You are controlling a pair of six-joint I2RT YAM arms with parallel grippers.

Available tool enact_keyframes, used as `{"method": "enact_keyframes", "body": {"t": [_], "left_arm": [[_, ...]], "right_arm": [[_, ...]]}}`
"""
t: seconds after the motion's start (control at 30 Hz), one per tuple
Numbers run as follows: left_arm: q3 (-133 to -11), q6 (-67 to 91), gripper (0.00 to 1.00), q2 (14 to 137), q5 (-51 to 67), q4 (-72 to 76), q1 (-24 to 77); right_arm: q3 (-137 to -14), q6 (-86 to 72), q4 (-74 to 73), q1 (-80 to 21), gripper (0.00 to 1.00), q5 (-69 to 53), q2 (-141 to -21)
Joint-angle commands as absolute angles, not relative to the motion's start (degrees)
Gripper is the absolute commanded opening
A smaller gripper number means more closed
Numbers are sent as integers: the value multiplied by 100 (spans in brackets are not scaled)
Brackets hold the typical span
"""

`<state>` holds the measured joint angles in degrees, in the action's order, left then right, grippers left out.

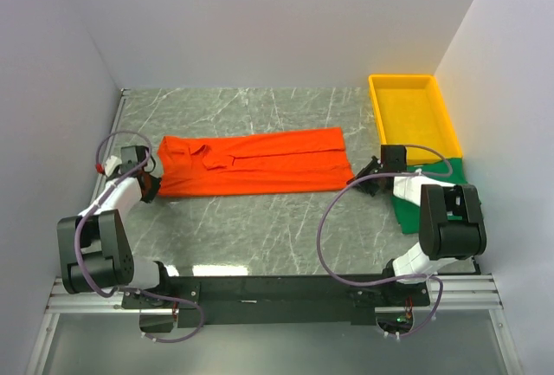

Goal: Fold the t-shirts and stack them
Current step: Smooth out wrinkles on the folded tshirt

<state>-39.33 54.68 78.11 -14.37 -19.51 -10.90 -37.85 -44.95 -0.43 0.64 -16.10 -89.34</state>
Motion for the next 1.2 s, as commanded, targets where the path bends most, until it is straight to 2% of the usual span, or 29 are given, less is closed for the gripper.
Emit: {"method": "enact_keyframes", "body": {"t": [0.0,0.1,0.27,0.47,0.57,0.6,0.67,0.7,0.77,0.8,0.83,1.0,1.17], "left_arm": [[-4622,4677,1,7848,-2179,-2267,-1143],[-4869,4369,1,7910,-2478,-2724,-1151],[-4475,4613,1,7858,-2172,-3067,-1151],[-4052,5080,14,7814,-1951,-3296,-1151],[-3912,5212,23,7673,-1846,-3401,-1151],[-3859,5264,29,7542,-1820,-3393,-1151],[-3727,5335,36,7419,-1846,-3427,-1151],[-3700,5387,44,7279,-1828,-3445,-1160],[-3683,5396,54,7129,-1819,-3480,-1160],[-3674,5396,65,6963,-1819,-3489,-1151],[-3674,5396,71,6865,-1845,-3524,-1151],[-3832,5256,97,6075,-2056,-3717,-1151],[-4201,5089,99,5573,-2224,-3990,-1134]], "right_arm": [[-4192,-3798,-597,263,0,-1283,-8728],[-4298,-3455,-913,299,0,-1160,-8657],[-4026,-3173,-1107,308,0,-1195,-8499],[-3657,-3068,-1213,299,6,-1187,-8263],[-3569,-3023,-1266,299,13,-1143,-8122],[-3534,-3015,-1274,299,21,-1143,-8060],[-3472,-2997,-1301,290,29,-1116,-7876],[-3454,-2988,-1309,290,36,-1081,-7805],[-3489,-2953,-1406,264,40,-941,-7569],[-3507,-2936,-1450,246,45,-880,-7480],[-3550,-2892,-1537,203,48,-722,-7271],[-3682,-2716,-1775,-52,59,-194,-6610],[-3709,-2514,-1951,-491,62,-9,-5943]]}}
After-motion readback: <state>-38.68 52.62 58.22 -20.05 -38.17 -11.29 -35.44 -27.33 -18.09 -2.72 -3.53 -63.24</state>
